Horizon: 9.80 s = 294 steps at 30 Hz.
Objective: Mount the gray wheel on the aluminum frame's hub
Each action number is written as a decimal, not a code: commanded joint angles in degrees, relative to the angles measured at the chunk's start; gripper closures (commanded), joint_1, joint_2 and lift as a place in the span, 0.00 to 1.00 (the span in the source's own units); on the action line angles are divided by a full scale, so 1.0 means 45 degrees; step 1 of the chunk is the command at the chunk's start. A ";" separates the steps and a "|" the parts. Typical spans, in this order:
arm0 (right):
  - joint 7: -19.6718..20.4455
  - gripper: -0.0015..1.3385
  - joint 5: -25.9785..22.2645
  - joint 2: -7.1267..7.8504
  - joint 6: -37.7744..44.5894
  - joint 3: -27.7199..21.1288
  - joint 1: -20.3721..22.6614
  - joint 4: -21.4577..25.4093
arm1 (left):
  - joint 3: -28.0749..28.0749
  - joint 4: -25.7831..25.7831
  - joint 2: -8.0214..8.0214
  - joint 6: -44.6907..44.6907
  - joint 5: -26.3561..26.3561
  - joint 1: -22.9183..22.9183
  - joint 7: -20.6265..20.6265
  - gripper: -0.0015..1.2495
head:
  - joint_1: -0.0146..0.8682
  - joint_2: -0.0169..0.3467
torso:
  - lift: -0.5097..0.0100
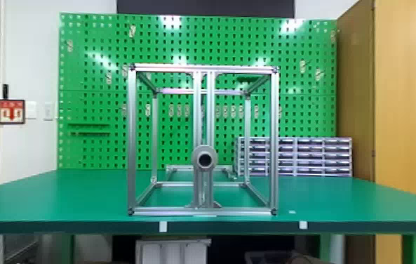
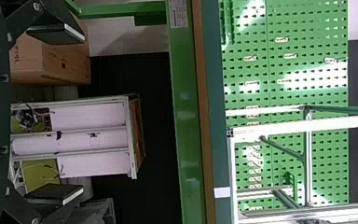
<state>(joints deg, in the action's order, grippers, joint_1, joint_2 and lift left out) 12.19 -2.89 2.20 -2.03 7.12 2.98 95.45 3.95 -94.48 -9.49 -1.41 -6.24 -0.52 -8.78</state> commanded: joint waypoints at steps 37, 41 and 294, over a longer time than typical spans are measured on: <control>0.0025 0.81 -0.0880 -0.0098 0.2794 0.0059 -0.0897 0.1582 | 0.0001 0.0000 0.0000 0.0000 0.0000 0.0018 -0.0001 0.13 | 0.01 0.06 | 0.02; 0.0670 0.81 -0.1447 -0.0098 0.4240 0.0235 -0.1347 0.2344 | -0.0018 0.0000 0.0000 0.0000 0.0019 0.0018 -0.0001 0.13 | 0.01 0.06 | 0.02; 0.3443 0.80 -0.5822 -0.0501 0.9982 0.0586 -1.0194 0.1602 | -0.5878 0.0547 -0.0547 0.0664 -0.7481 -0.8400 0.6718 0.73 | 0.01 0.06 | 0.02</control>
<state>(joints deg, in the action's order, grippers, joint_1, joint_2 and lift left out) 27.65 -28.99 0.00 42.94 9.80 -42.42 103.24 -22.57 -92.83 -12.06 1.55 -40.00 -37.75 21.41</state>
